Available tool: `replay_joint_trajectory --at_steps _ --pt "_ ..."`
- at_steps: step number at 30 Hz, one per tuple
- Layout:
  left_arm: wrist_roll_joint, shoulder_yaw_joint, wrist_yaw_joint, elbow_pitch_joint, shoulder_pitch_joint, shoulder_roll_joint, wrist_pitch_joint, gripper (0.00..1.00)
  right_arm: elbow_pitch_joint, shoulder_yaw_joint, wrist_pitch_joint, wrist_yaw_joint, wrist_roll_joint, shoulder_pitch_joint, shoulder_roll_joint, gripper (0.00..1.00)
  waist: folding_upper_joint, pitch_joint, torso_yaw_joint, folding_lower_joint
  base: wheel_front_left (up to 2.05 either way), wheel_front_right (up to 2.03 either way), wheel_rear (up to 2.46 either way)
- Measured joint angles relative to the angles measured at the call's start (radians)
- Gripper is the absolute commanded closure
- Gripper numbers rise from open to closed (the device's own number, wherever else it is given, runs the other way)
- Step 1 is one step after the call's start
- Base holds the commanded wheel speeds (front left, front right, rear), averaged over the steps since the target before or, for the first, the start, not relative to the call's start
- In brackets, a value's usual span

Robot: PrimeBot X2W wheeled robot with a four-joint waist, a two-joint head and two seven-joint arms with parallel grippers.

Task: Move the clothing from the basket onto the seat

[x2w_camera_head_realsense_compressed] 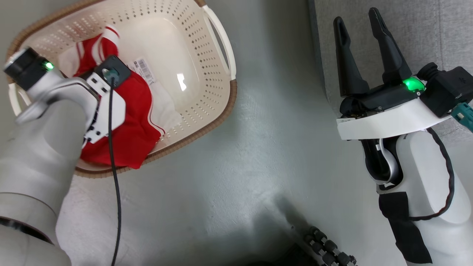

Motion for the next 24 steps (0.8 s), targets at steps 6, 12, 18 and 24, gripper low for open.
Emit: replay_joint_trajectory --at_steps 6,12,18,24 --pt "-0.039 0.002 -0.012 0.0 0.042 -0.038 -0.095 1.0 0.032 -0.017 0.0 0.0 -0.028 0.002 0.0 0.0 0.0 -0.079 0.023 0.0 0.0 0.0 0.0" --pt "-0.122 0.033 -0.02 0.0 0.101 -0.09 -0.18 1.0 0.073 -0.048 0.0 0.0 -0.061 0.032 -0.001 0.0 0.0 -0.187 0.06 0.0 0.0 0.0 0.0" --pt "-0.186 0.057 -0.024 0.0 0.153 -0.148 -0.224 1.0 0.109 -0.071 0.0 0.0 -0.072 0.09 -0.017 0.0 0.0 -0.291 0.097 0.0 0.0 0.0 0.0" --pt "-0.255 0.079 0.002 -0.054 0.232 -0.212 -0.225 1.0 0.141 -0.085 0.0 0.0 -0.08 0.163 -0.033 0.0 0.0 -0.408 0.135 0.0 0.0 0.0 0.0"
